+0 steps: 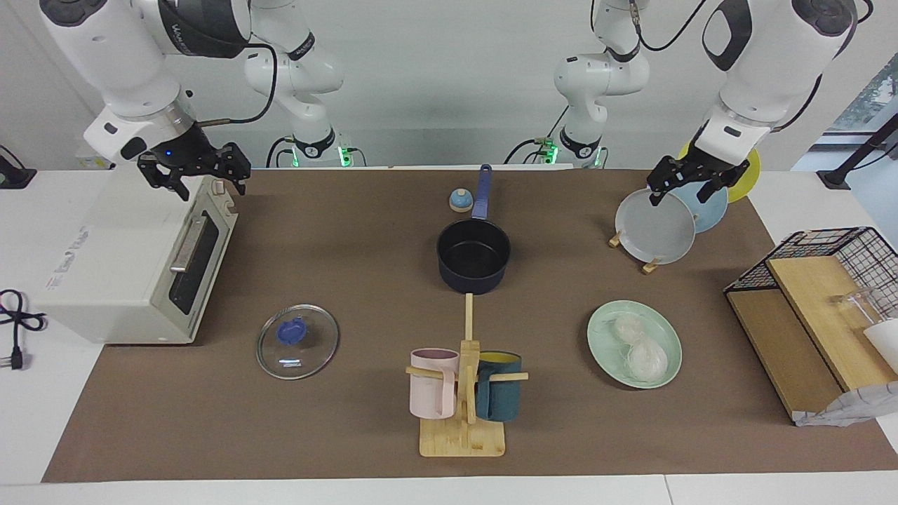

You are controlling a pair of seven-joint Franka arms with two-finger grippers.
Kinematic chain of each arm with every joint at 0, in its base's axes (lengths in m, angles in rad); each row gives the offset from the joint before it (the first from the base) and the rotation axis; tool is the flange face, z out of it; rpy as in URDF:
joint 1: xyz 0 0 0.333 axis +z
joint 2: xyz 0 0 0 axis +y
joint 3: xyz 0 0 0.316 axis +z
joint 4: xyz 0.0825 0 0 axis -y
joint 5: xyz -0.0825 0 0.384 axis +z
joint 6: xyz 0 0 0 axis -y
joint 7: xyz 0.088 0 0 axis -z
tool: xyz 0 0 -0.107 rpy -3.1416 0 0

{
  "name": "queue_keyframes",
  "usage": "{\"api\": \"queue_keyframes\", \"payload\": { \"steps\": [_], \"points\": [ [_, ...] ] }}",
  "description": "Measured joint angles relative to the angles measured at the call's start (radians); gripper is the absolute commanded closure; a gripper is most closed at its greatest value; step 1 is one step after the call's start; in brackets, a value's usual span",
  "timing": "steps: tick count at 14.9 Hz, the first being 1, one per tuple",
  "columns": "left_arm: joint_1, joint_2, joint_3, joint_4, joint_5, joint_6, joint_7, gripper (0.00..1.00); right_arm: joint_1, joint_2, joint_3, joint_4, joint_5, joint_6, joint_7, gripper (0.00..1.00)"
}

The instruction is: Transfer vermicelli from pot to plate

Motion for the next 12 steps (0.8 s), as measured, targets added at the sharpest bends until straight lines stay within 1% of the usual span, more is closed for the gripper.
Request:
{"api": "queue_keyframes", "payload": {
  "steps": [3,5,12],
  "points": [
    [-0.001,0.003,0.001,0.053,0.0,-0.057,-0.001,0.0,0.0,0.0,0.001,0.0,0.0,0.0,0.0,0.0],
    [-0.001,0.004,0.001,0.079,0.0,-0.072,-0.001,0.0,0.0,0.0,0.002,0.0,0.0,0.0,0.0,0.0],
    [-0.001,0.007,0.001,0.059,0.0,-0.075,-0.002,0.0,0.001,0.0,0.003,0.001,0.0,0.0,0.0,0.0]
  ]
}}
